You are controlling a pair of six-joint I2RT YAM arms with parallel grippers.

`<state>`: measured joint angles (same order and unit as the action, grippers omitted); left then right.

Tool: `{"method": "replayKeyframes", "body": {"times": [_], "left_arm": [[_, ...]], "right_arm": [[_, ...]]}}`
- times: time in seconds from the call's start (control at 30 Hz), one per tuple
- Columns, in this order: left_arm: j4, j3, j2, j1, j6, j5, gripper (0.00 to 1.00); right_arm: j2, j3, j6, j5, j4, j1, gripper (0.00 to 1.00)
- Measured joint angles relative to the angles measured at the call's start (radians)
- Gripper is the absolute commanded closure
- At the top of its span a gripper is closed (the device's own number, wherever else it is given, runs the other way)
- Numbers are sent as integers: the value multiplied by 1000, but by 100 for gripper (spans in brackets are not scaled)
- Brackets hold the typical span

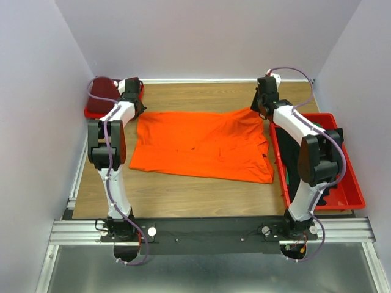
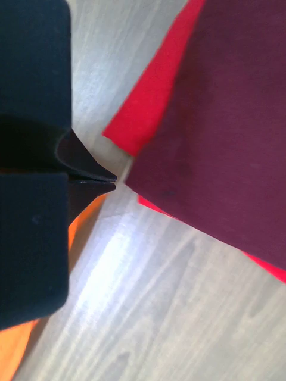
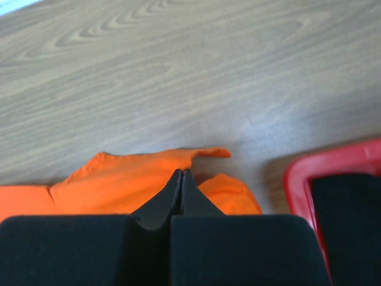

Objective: Fold and stack the t-shirts
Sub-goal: Fold the tshirt

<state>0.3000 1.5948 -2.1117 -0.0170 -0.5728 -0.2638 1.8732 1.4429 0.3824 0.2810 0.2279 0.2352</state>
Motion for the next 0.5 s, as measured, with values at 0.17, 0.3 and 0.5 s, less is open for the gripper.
{"method": "replayKeyframes", "body": {"times": [0.17, 0.3, 0.5], "left_arm": [[-23, -100, 46, 0, -13, 21, 100], [-40, -200, 119, 0, -36, 29, 100], [-95, -360, 261, 0, -82, 30, 100]], "right_arm": [[-90, -110, 34, -11, 0, 0, 100], [-166, -217, 62, -29, 3, -1, 100], [-270, -352, 97, -51, 3, -2, 100]]}}
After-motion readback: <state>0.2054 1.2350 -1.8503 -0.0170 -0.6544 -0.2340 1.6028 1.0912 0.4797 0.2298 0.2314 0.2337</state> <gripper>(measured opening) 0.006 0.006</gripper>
